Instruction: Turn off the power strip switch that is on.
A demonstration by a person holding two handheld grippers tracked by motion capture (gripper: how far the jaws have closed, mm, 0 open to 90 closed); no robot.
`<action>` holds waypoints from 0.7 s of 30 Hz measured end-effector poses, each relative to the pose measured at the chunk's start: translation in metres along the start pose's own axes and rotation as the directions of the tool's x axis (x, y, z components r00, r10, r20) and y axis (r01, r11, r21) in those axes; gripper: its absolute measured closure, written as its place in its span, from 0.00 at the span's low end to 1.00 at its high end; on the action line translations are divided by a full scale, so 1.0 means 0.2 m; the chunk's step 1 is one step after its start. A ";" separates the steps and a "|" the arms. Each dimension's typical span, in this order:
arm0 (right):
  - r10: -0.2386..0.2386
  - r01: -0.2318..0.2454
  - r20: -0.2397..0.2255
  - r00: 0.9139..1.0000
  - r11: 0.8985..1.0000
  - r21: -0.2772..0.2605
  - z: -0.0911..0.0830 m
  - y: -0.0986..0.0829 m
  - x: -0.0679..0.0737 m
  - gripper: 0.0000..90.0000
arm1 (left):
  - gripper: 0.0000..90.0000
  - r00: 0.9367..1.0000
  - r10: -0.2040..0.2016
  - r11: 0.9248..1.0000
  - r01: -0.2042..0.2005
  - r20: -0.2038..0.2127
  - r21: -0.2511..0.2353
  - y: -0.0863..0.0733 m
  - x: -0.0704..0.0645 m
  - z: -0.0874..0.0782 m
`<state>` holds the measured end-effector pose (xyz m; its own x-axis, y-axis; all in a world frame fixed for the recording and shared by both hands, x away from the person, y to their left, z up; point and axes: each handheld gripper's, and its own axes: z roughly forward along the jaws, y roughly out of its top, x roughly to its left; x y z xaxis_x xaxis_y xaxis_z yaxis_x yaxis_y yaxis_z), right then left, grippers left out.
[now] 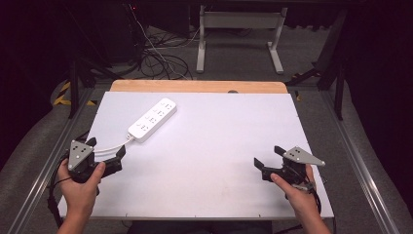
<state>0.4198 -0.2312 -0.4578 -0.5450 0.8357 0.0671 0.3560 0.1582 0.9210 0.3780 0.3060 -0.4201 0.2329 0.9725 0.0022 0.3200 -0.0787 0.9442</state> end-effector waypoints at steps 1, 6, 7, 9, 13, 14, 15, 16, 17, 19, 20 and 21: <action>0.000 0.000 -0.003 1.000 1.000 0.001 0.00 0.00 0.00 0.12 | 0.04 1.000 0.000 1.000 0.000 -0.003 -0.001 0.00 0.00 0.00; 0.001 -0.001 0.000 1.000 1.000 0.000 0.00 0.00 -0.01 0.12 | 0.04 1.000 0.004 1.000 -0.004 -0.005 0.007 0.00 0.00 0.01; 0.002 -0.002 0.000 1.000 1.000 0.001 0.00 0.00 -0.01 0.12 | 0.04 1.000 0.004 1.000 -0.004 -0.005 0.007 0.00 0.00 0.01; -0.001 0.001 -0.001 1.000 1.000 0.003 0.00 0.00 -0.01 0.12 | 0.04 1.000 0.003 1.000 -0.003 -0.007 0.007 0.00 0.00 0.01; -0.001 0.001 -0.002 1.000 1.000 0.006 0.01 0.00 0.00 0.12 | 0.04 1.000 0.001 1.000 -0.001 -0.009 0.006 -0.01 0.01 0.01; -0.002 0.002 -0.002 1.000 1.000 0.007 0.01 0.00 0.00 0.12 | 0.04 1.000 0.002 1.000 -0.002 -0.009 0.007 -0.01 0.01 0.01; -0.002 0.002 -0.002 1.000 1.000 0.007 0.01 0.00 0.00 0.12 | 0.04 1.000 0.001 1.000 -0.001 -0.010 0.008 -0.01 0.01 0.01; -0.002 0.002 -0.002 1.000 1.000 0.007 0.01 0.00 0.00 0.12 | 0.04 1.000 0.003 1.000 -0.003 -0.013 0.007 -0.01 0.01 0.01; -0.001 0.001 -0.002 1.000 1.000 0.006 0.01 0.00 0.00 0.12 | 0.04 1.000 0.001 1.000 -0.001 -0.013 0.008 -0.01 0.01 0.01; 0.001 -0.001 0.000 1.000 1.000 0.007 0.01 -0.01 0.00 0.12 | 0.04 1.000 0.002 1.000 -0.002 -0.017 0.004 -0.01 0.01 0.01; 0.002 -0.002 0.000 1.000 1.000 0.007 0.01 -0.01 0.00 0.12 | 0.04 1.000 0.002 1.000 -0.002 -0.018 0.005 -0.01 0.01 0.01; 0.001 -0.001 0.000 1.000 1.000 0.006 0.00 -0.01 0.00 0.12 | 0.04 1.000 0.002 1.000 -0.002 -0.020 0.004 -0.01 0.01 0.01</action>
<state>0.4204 -0.2314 -0.4593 -0.5444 0.8361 0.0683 0.3616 0.1604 0.9184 0.3797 0.3076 -0.4222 0.2151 0.9765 0.0105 0.3236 -0.0814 0.9427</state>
